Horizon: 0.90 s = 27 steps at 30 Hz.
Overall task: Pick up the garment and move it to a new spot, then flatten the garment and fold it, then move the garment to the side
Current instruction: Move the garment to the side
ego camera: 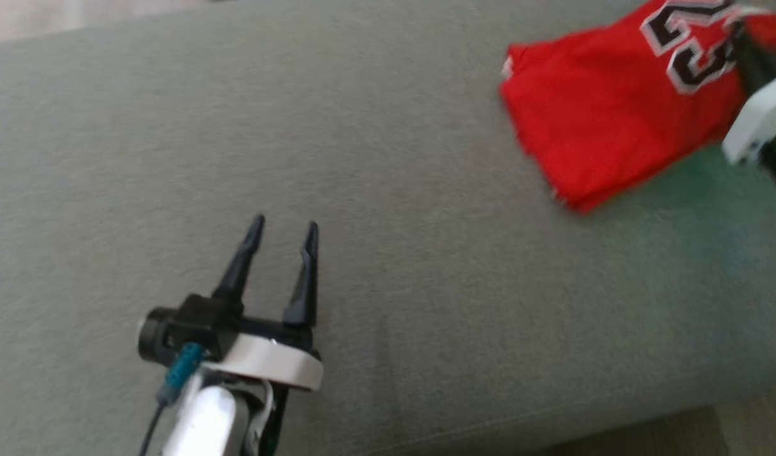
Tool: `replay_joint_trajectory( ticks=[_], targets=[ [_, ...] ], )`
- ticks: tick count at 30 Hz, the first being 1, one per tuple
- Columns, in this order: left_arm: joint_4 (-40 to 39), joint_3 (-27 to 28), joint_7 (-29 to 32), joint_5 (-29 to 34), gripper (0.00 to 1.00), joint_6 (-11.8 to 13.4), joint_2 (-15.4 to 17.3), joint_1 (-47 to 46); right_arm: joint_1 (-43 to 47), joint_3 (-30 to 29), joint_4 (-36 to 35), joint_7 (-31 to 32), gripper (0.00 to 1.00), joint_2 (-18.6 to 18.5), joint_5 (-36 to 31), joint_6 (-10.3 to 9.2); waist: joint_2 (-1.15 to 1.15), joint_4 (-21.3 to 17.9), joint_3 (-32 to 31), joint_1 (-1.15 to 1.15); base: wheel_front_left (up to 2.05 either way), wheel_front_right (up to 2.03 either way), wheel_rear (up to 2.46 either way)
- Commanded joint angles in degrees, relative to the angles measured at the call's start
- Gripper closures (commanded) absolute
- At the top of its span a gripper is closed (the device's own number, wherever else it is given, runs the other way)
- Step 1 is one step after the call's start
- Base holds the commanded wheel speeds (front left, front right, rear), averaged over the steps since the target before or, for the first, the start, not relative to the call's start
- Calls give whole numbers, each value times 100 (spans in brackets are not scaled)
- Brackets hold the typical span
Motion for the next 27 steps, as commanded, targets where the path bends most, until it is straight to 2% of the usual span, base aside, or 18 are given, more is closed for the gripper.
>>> replay_joint_trajectory(
  ticks=[1,7,12,13,14,17,20,25,27],
  targets=[
    [-215,246,-70,64,0,24,0,-235,-272,-32,-52,-80,100,-139,-99,39,0,-376,333,0,0,0,0],
    [-279,447,-70,191,0,-58,0,-453,-979,-194,325,-84,100,-205,-433,39,0,-619,612,0,0,0,0],
    [-353,509,-70,199,0,-79,0,-567,-1254,-268,767,-85,100,-256,-766,39,0,-597,673,0,0,0,0],
    [-364,520,-70,193,0,-67,0,-569,-1253,-214,840,-93,68,-241,-894,39,0,-582,651,0,0,0,0],
    [-366,531,-70,188,0,-38,0,-565,-1240,-211,925,-151,0,-196,-983,39,0,-551,613,0,0,0,0],
    [-317,562,-70,110,0,53,0,-518,-1174,-254,1256,-556,0,-27,-1333,39,0,-422,396,0,0,0,0],
    [-196,568,-70,9,0,136,0,-413,-922,-343,1584,-1001,0,339,-1651,39,0,-226,16,0,0,0,0],
    [54,618,-70,-92,0,179,0,-163,-120,-630,1737,-1269,0,972,-1866,39,0,176,-713,0,0,0,0],
    [161,621,-70,-184,0,137,0,-48,294,-840,1594,-1286,0,1169,-1864,39,0,353,-1026,0,0,0,0]
  ],
)
